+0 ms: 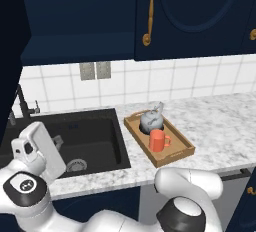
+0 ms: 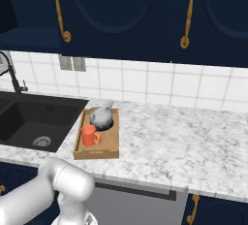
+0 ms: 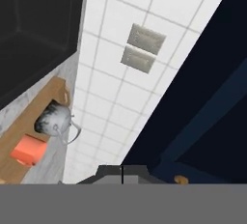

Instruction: Pick the kettle from the counter and place it on the tray. Then pick the mug from the cabinet and place it on the tray. Then close the cabinet doors.

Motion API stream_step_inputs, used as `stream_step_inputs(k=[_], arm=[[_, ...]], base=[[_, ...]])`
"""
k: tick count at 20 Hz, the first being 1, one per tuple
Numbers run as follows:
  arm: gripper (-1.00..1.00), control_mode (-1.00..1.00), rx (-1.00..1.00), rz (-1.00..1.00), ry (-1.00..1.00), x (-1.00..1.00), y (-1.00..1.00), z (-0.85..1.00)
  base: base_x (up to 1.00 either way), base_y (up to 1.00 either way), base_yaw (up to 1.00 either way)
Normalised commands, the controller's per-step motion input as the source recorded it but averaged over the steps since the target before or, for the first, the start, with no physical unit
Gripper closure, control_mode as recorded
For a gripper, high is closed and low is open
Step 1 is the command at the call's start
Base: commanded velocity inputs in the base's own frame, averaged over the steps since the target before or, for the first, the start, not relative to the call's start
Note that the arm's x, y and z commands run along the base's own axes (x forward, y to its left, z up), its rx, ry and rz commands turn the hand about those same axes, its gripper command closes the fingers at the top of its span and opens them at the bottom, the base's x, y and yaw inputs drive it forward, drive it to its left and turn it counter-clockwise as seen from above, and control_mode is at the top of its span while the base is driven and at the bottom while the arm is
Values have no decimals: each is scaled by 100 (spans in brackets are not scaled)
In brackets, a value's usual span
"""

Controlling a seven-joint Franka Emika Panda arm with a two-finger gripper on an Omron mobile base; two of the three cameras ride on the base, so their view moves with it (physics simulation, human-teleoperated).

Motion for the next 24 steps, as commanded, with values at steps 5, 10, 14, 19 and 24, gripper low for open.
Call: stream_step_inputs(k=[5, 10, 14, 19, 24], arm=[[100, -100, -8, -2, 0, 7, 51, 0], [100, -100, -7, -3, 0, 1, 47, 0], [100, -100, -5, -4, -3, 0, 42, 0], [100, -100, -1, -3, -13, 0, 26, 0], [100, -100, -2, 0, -31, -7, 26, 7]], base=[[0, 0, 0], [0, 0, 0], [0, 0, 0], [0, 0, 0], [0, 0, 0]])
